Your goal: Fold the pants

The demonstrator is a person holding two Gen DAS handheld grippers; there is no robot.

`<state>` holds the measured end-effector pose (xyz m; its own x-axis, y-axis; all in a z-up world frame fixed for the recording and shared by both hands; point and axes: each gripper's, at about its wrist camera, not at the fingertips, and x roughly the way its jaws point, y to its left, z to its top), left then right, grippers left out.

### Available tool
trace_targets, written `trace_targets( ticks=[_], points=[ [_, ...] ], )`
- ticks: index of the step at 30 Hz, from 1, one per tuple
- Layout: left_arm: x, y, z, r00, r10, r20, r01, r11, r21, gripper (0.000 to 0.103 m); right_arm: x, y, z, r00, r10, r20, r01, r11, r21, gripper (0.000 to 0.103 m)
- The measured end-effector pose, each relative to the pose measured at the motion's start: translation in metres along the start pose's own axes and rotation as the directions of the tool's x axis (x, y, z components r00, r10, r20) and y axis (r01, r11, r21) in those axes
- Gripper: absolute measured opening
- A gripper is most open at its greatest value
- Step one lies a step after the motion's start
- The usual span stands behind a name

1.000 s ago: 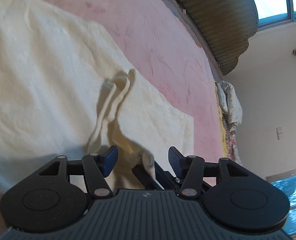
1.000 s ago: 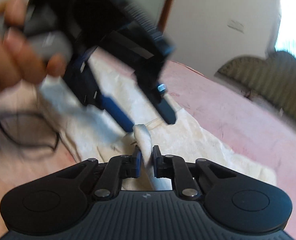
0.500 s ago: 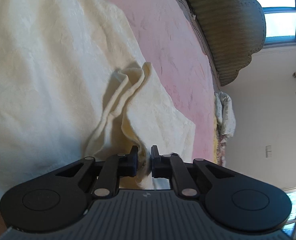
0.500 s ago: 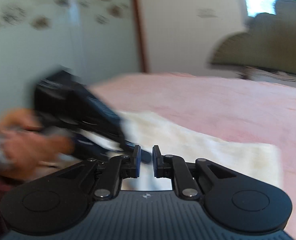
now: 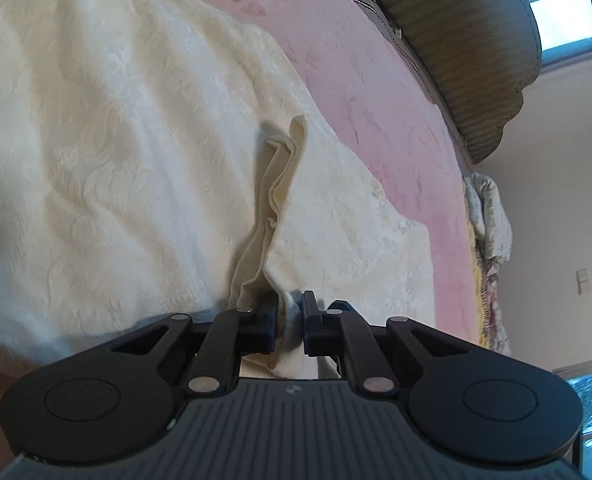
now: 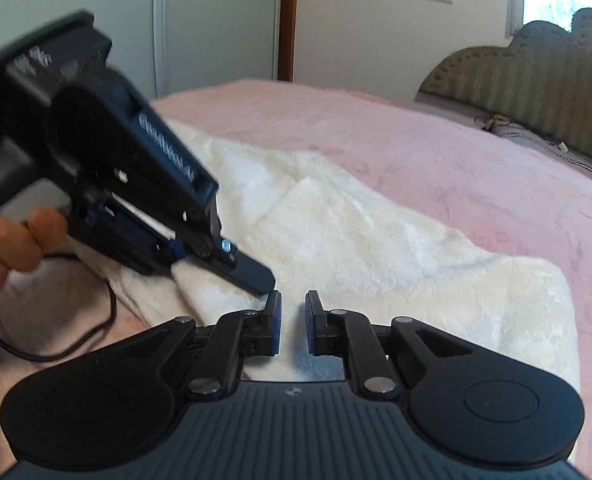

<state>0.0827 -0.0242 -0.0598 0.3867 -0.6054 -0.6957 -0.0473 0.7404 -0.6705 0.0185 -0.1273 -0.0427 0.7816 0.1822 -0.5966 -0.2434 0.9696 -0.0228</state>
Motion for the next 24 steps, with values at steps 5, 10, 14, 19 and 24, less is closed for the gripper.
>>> trace_targets(
  ticks=[5,10,14,19,24],
  points=[
    [-0.017,-0.012,-0.003,0.998,0.052,0.038,-0.054,0.997,0.061,0.021,0.011,0.002,-0.001,0.999,-0.015,-0.048,0.015,1.0,0.003,0.012],
    [-0.045,-0.009,-0.007,0.98,0.165,0.108,-0.18,0.972,0.149,0.034,0.002,0.003,0.008,0.999,0.039,-0.015,-0.038,0.999,0.034,0.013],
    [-0.063,0.007,-0.014,0.985,0.15,0.089,-0.16,0.98,0.119,0.034,0.01,0.012,0.004,0.999,0.014,-0.043,-0.014,1.0,-0.008,0.013],
    [-0.121,0.015,-0.027,0.953,0.197,0.23,-0.235,0.96,0.155,0.041,0.004,0.017,0.016,0.998,0.054,-0.01,-0.054,0.998,0.009,0.013],
    [-0.194,0.058,-0.035,0.862,0.321,0.392,-0.349,0.937,0.001,0.046,0.012,0.026,0.018,0.999,0.016,-0.031,-0.017,1.0,-0.025,0.013]
  ],
)
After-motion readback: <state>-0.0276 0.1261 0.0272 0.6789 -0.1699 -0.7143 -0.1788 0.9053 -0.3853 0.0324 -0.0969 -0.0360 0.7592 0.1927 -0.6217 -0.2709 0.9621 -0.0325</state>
